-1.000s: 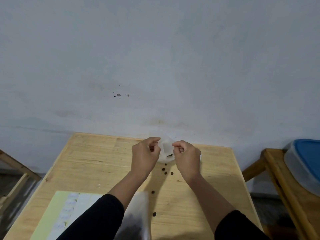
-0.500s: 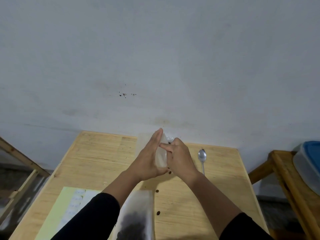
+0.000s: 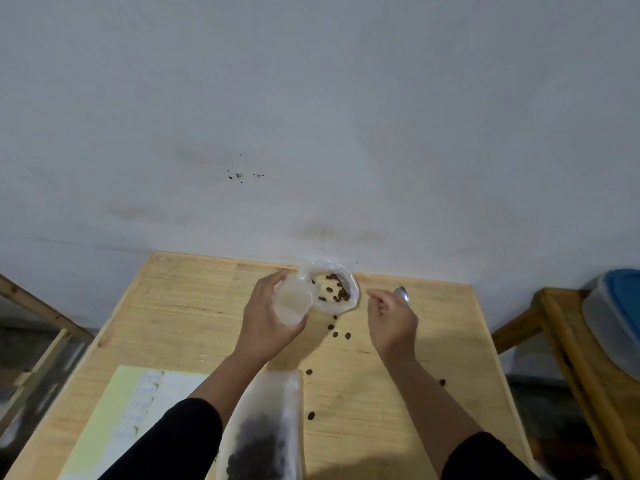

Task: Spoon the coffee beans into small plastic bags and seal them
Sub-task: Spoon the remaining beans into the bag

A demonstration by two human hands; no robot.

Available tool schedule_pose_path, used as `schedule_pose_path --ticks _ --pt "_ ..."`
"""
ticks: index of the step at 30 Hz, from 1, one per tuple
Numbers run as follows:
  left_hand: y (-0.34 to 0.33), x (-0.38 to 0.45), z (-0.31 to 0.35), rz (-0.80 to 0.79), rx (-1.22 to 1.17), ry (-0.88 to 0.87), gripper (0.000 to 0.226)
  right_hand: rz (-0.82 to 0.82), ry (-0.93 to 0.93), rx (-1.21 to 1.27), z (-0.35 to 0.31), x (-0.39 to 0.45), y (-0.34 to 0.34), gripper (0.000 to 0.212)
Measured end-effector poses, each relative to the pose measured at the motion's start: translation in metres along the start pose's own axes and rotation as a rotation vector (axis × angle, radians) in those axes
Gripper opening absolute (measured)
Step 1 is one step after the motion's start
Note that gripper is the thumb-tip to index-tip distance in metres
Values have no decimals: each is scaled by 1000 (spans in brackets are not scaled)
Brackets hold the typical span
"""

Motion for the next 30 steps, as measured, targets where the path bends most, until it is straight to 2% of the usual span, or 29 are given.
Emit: schedule_pose_path --ticks 2,4,8,11,15,19,23,26,30 --pt "0 -4 -3 1 5 36 77 53 -98 -165 43 -3 3 22" --pt "0 -7 -4 -6 12 70 81 -43 -253 -297 79 -6 5 26" --pt "-4 -12 -5 -25 11 103 84 -89 -362 -400 116 -11 5 8" --pt "-8 -16 -8 -36 15 121 83 -84 -393 -382 116 -13 0 5" --pt "-14 -17 -13 -62 2 149 85 -21 -544 -275 114 -9 -1 21" --pt "-17 -15 -21 -90 -34 196 89 -39 -646 -199 114 -9 -5 22" --pt "-20 -9 -28 -113 -70 215 91 29 -597 -83 95 -6 -2 16" --pt "-22 -3 -33 -120 -83 223 88 60 -464 102 68 -3 -1 6" --pt "-28 1 -43 -136 -118 237 89 -49 -324 201 43 3 -6 11"
Point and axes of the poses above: each hand's wrist, its own x-axis towards the middle knuckle, its own y-axis out of the back of the hand, z = x × y, the point moved 3 cm from there along x, towards the middle knuckle, and after that the axes turned 2 degrees about -z, right-handed, at the moved point
